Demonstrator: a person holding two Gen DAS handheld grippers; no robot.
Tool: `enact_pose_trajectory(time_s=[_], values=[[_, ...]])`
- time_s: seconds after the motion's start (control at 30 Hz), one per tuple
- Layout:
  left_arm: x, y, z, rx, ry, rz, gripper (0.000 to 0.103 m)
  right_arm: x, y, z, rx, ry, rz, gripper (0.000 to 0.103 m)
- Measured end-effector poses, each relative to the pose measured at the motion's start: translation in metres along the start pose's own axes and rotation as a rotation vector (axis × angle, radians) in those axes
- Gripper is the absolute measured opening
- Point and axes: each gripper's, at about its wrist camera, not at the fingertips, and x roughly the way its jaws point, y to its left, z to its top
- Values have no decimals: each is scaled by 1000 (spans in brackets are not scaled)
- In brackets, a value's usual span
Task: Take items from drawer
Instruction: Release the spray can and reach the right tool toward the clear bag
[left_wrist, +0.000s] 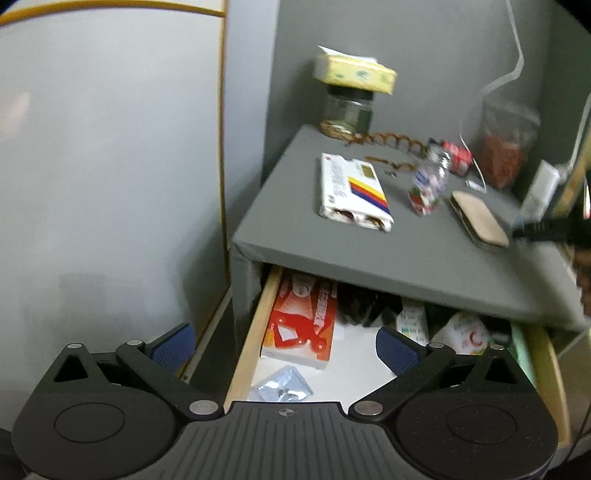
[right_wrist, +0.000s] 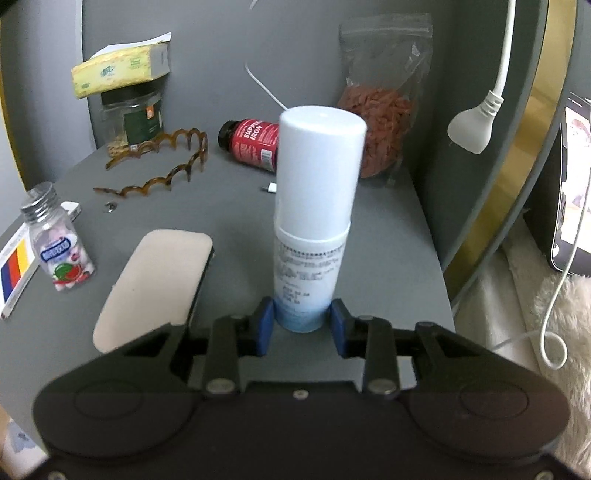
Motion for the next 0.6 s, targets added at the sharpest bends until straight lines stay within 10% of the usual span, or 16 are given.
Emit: enact_pose_trajectory(time_s=[0.1, 0.27, 0.37, 0.6], values=[[-6, 11, 8, -41, -13, 102, 103, -33, -2, -7, 59, -28, 36, 58], [-12, 34, 18, -101, -18, 155, 103, -93, 25, -29, 176, 93, 361, 70], [-17, 56, 22, -185, -24, 148, 103, -103, 88, -50, 38, 231, 524, 70], [-32, 88, 31, -324, -79, 137, 103, -16, 211, -88, 229, 629, 468, 68]])
